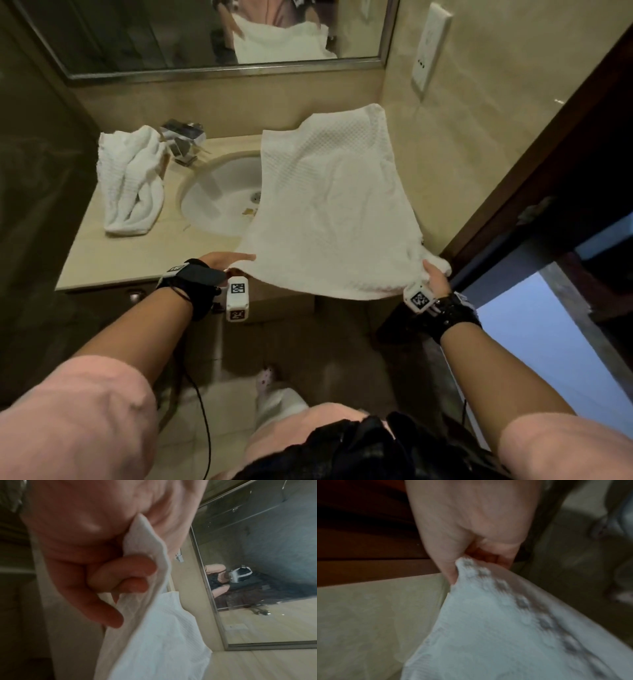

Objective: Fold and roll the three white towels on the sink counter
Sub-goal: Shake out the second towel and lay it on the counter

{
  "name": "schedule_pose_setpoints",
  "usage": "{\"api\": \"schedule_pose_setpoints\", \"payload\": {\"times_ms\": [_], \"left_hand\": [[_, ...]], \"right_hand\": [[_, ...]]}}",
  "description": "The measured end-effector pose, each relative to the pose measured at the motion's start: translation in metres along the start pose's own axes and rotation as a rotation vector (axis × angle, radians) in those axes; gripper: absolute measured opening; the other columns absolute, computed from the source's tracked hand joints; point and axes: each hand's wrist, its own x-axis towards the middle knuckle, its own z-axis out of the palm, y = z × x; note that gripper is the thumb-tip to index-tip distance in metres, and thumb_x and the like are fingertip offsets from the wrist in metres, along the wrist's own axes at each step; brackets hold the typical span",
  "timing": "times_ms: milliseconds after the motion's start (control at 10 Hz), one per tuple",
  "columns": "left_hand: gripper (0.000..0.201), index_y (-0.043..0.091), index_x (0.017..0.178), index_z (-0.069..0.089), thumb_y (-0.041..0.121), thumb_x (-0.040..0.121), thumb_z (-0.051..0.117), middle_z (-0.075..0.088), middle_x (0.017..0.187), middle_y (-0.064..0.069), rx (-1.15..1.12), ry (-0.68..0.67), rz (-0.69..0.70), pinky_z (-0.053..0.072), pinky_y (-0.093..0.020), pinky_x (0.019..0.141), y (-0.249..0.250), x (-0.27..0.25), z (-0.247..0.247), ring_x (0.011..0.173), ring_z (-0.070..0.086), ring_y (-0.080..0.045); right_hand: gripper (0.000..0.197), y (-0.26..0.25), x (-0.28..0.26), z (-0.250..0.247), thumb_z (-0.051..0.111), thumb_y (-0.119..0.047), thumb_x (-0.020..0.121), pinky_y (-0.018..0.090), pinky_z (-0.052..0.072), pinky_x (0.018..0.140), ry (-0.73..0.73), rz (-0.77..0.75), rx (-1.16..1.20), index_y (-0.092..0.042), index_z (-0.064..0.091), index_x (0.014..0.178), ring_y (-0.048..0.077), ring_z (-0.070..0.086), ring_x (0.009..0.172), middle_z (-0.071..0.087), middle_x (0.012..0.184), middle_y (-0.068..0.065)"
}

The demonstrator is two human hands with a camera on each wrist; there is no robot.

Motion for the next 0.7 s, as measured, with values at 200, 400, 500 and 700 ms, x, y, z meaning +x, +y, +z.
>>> {"api": "schedule_pose_setpoints", "payload": {"times_ms": [200,400,500,700], "left_hand": [[0.049,0.003,0.126,0.057,0.026,0.085,0.07,0.056,0.132,-0.018,0.208,0.056,-0.082,0.049,-0.033,0.071,-0.041,0.02,-0.008,0.073,0.057,-0.021],[0.048,0.001,0.107,0.065,0.025,0.069,0.083,0.066,0.083,-0.014,0.247,0.093,-0.222,0.046,-0.035,0.069,-0.068,0.042,-0.023,0.066,0.057,-0.025],[0.028,0.004,0.099,0.061,0.027,0.086,0.07,0.064,0.089,-0.013,0.274,0.117,-0.208,0.044,-0.035,0.07,-0.053,0.013,-0.011,0.072,0.057,-0.026],[0.02,0.001,0.097,0.057,0.021,0.096,0.055,0.057,0.075,-0.008,0.216,0.037,-0.187,0.037,-0.029,0.059,-0.041,0.011,-0.005,0.061,0.048,-0.02]], "right_hand": [[0.044,0.051,0.036,-0.032,0.047,-0.031,0.098,0.034,0.039,0.053,0.218,0.163,-0.111,-0.01,0.04,0.136,0.026,0.049,0.065,0.058,0.101,0.012],[0.035,0.049,0.021,-0.031,0.047,-0.032,0.097,0.034,0.039,0.055,0.19,0.171,-0.129,-0.007,0.047,0.122,0.021,0.051,0.07,0.057,0.094,0.013],[0.056,0.055,0.031,-0.036,0.041,-0.029,0.101,0.031,0.043,0.068,0.136,0.143,-0.16,-0.005,0.024,0.149,0.02,0.052,0.12,0.033,0.151,0.015],[0.072,0.048,0.009,-0.036,0.056,-0.052,0.088,0.047,0.048,0.089,0.254,0.117,-0.168,-0.018,0.03,0.146,0.032,0.05,0.124,0.043,0.146,0.009]]}}
